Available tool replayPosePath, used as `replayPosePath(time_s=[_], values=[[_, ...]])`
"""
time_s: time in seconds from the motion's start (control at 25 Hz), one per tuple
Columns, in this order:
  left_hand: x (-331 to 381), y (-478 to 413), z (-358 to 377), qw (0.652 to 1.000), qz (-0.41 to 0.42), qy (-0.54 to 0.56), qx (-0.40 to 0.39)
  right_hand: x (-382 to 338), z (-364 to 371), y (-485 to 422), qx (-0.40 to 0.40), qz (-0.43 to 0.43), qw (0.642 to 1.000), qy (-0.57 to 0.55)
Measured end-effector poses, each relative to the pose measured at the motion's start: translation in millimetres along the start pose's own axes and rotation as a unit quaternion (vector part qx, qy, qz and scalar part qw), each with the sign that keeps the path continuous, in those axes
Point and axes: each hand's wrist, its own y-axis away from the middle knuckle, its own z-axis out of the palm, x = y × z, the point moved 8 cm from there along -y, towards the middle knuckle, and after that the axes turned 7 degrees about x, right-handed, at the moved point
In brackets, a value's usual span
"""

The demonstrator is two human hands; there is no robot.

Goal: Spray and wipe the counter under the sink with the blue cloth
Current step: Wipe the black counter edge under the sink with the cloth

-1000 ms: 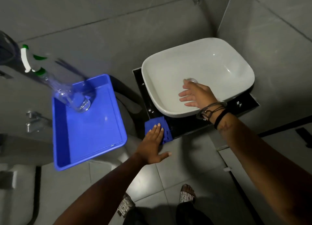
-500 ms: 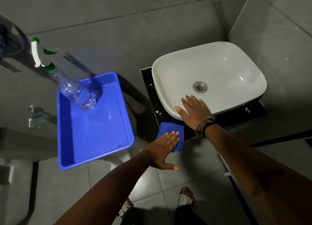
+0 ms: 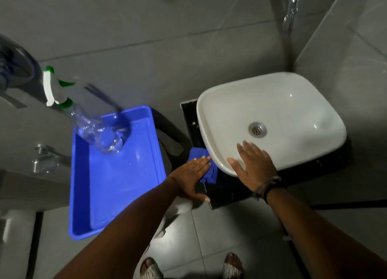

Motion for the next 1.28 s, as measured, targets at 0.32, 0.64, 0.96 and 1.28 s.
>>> replayPosePath(time_s=[0.32, 0.64, 0.96, 1.28], values=[[-90, -51, -42, 1.000, -0.018, 0.006, -0.014, 1, 1, -3, 0.003, 0.015, 1.000, 0.007], [-161, -142, -89, 0.997, -0.070, 0.022, 0.013, -4, -6, -6, 0.060, 0.000, 0.998, 0.011], [-118, -112, -72, 0.994, -0.092, 0.050, 0.034, 2, 1, -4, 0.045, 0.029, 0.999, 0.003], [28, -8, 8, 0.979, -0.162, 0.112, 0.056, 5, 1, 0, 0.052, 0.043, 0.998, -0.009]])
